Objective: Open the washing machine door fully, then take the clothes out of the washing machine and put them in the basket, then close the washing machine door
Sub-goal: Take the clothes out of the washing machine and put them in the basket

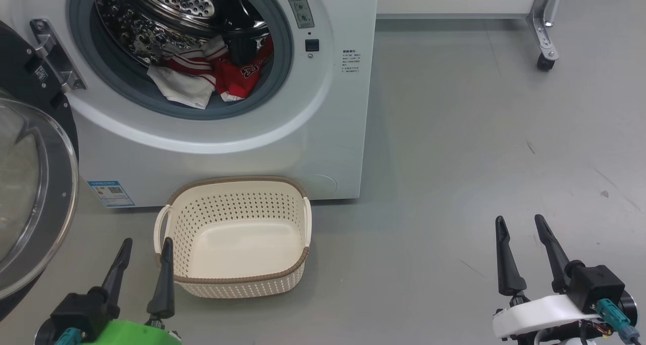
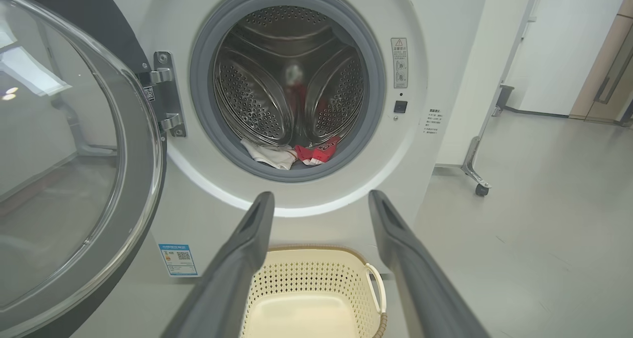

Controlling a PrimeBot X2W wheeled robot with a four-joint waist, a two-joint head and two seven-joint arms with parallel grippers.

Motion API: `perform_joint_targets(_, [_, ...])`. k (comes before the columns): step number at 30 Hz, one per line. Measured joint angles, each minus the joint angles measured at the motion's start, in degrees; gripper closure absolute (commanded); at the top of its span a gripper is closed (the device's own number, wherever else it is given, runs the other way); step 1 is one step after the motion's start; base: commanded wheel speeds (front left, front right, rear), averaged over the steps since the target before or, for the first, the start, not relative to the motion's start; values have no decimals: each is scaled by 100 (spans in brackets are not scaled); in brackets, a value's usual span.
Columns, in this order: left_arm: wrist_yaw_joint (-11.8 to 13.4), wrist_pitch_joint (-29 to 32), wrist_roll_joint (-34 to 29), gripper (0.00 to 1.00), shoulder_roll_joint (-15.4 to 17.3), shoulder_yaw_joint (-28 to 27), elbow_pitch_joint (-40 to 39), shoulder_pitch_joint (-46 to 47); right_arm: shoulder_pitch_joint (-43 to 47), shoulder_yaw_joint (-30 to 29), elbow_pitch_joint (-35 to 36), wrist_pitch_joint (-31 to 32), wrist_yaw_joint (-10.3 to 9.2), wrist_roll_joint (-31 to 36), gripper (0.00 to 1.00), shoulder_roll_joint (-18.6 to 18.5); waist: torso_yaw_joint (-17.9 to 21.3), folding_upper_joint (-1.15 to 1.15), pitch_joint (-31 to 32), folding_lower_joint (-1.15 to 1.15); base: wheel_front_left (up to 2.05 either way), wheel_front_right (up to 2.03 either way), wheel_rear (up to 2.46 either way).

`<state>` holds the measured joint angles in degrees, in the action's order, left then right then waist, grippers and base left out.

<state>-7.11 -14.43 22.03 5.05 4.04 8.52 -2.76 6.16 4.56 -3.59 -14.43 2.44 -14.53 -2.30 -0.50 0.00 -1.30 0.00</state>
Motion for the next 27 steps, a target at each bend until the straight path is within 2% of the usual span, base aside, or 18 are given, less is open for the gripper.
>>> perform_joint_targets(13, [0,0,12,0,93,20,-71,0,-1,49,27,0,-5,0,0,0,-33,0,-5,0,52,-52,0])
perform_joint_targets(27, [0,0,-88,0,172,-23,-76,-4,0,63,25,0,-7,0,0,0,-77,0,-12,0,104,-104,0])
